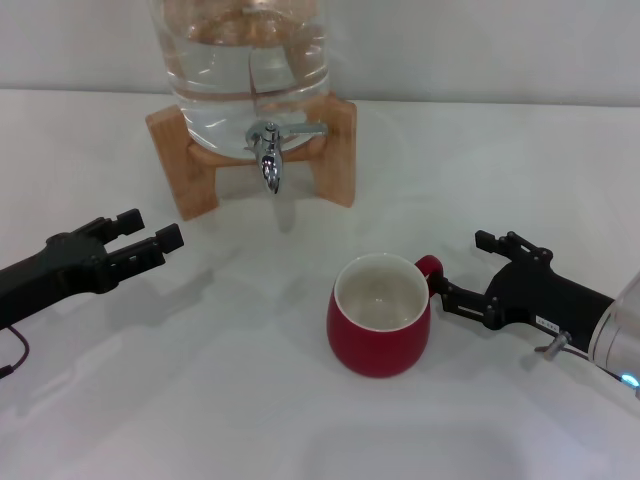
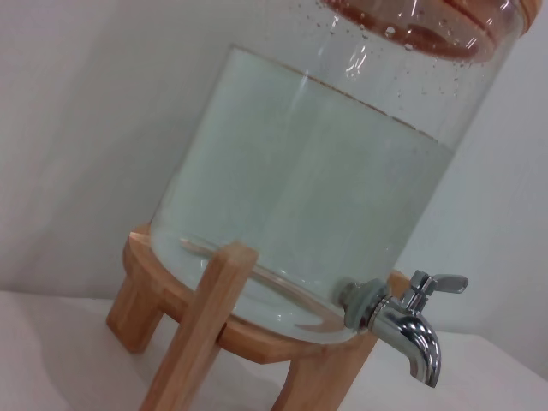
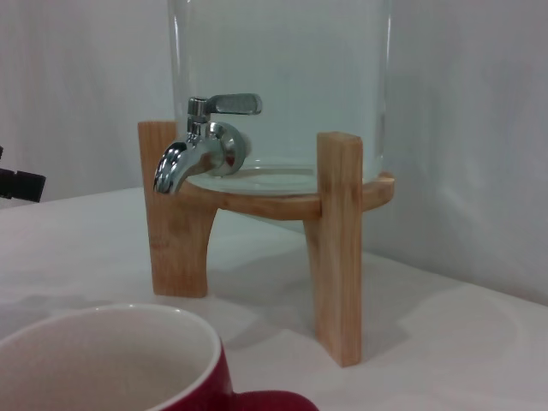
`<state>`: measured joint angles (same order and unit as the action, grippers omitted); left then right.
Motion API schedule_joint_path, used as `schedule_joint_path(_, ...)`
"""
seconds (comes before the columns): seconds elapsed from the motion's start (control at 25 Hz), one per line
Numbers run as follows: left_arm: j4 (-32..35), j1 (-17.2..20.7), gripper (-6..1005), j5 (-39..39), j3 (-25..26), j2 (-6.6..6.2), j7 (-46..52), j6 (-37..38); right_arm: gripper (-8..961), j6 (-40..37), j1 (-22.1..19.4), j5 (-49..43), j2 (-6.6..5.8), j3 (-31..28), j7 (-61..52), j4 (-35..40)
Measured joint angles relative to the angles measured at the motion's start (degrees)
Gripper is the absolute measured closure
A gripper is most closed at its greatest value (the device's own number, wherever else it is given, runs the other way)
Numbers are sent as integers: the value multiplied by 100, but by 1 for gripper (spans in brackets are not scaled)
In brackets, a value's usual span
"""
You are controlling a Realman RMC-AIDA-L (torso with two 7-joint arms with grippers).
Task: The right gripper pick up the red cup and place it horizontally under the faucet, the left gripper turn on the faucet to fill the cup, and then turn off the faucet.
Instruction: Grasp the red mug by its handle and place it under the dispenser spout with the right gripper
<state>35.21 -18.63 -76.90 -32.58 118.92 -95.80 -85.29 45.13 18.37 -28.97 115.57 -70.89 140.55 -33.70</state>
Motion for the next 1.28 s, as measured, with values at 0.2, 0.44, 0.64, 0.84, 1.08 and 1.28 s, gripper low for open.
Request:
schedule_joint_path(0.2, -5, 0, 112, 0, -3, 0, 0, 4, 174, -5, 0, 4, 0, -26, 2, 4)
schedule_joint_path(0.44, -3, 0, 112, 0, 1, 0, 0, 15, 179, 12, 6, 6, 0, 2, 2, 3)
schedule_joint_path(0.64, 1, 0, 112, 0, 7, -9, 0, 26, 184, 52, 15, 7, 0, 52, 3, -28)
schedule_joint_path(0.84, 3, 0, 112, 0, 4, -10, 0, 30, 188, 44, 25, 140, 0, 61, 1, -45)
schedule_joint_path(1.08, 4, 0, 112, 0, 16, -9, 0, 29, 194, 1, 104, 237, 11, 73, 4, 3)
schedule_joint_path(1.28, 4, 0, 112, 0, 15, -9, 0, 30, 198, -89, 116, 274, 11, 83, 5, 6)
